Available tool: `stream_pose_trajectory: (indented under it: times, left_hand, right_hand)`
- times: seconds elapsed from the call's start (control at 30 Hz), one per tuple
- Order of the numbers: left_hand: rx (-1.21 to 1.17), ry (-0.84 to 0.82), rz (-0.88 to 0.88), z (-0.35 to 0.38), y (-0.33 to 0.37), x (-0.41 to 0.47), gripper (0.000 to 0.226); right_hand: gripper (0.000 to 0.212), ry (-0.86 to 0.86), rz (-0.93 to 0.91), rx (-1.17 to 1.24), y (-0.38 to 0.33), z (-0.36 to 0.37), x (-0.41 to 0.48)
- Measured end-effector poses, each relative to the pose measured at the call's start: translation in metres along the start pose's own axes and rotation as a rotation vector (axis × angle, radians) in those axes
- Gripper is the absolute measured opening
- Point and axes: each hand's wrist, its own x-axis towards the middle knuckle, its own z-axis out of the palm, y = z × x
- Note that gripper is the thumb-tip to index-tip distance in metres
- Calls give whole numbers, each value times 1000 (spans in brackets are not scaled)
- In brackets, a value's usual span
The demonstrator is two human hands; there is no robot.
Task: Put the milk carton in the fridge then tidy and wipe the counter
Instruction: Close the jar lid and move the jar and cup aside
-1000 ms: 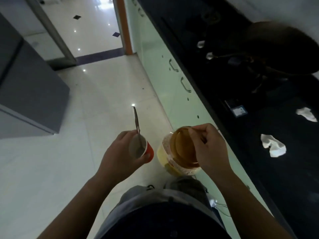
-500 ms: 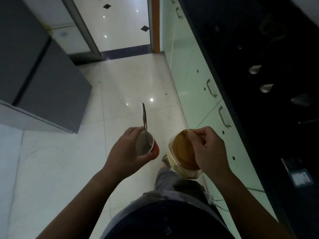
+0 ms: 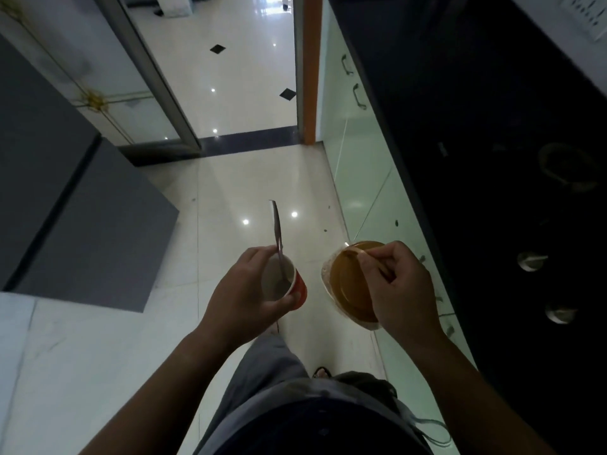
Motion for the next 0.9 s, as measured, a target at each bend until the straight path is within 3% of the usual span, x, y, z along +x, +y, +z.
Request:
stream_pose_trajectory:
  times: [0.2, 0.5, 0.9]
  left_hand:
    - [0, -41, 48, -27, -27, 118, 78]
    - [119, -120, 301, -107, -30, 314, 76]
    - [17, -189, 222, -104, -22, 507, 78]
  right_hand:
    - [10, 29, 30, -50, -18, 32, 100]
    - [9, 218, 78, 74, -82, 60, 259]
    - [7, 358, 189, 130, -97, 48, 439]
